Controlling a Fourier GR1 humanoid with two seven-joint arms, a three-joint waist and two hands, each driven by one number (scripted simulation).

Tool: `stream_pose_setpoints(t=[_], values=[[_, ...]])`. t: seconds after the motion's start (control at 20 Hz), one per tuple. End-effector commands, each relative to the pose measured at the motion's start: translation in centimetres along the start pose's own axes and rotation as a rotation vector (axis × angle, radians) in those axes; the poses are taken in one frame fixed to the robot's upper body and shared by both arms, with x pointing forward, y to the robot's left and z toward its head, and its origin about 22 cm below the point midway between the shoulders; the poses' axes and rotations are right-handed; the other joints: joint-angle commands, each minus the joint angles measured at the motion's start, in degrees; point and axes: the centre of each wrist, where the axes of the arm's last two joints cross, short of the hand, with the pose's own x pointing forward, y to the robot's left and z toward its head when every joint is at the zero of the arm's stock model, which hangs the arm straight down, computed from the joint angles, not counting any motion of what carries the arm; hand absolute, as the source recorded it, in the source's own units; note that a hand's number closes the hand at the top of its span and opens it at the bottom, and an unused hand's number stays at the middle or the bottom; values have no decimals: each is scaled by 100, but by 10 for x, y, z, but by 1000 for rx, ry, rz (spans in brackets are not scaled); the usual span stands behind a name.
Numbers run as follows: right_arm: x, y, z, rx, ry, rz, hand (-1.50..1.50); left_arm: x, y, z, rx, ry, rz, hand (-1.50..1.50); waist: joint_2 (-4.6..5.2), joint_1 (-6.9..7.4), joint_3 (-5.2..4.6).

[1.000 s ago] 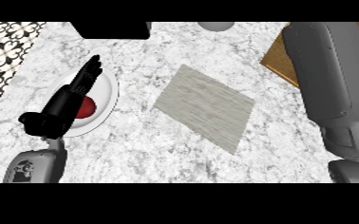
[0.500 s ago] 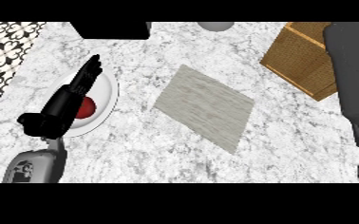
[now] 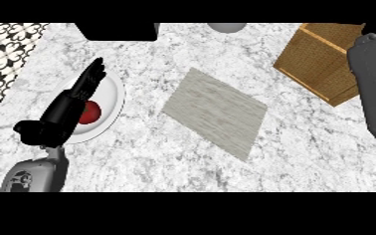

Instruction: Pick the cupcake from the placemat and place it in the basket

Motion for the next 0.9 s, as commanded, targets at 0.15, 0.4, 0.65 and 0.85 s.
stream_pose_setpoints(t=[0.15, 0.4, 0.65, 0.85], values=[[-46, -4, -16, -144, -23, 3, 150, 2, 22, 0, 18, -15, -9, 0, 17, 21, 3], [-61, -4, -20, -151, 18, -86, -150, -7, -9, -9, -19, 3, 7, 0, 20, 23, 4], [-63, -6, -28, -115, -47, -66, -150, -2, -3, -3, 3, 1, 15, 0, 16, 45, 4], [-30, -14, -39, -151, -88, -149, -150, -5, -19, -11, -6, -5, 0, 0, 29, 63, 4]])
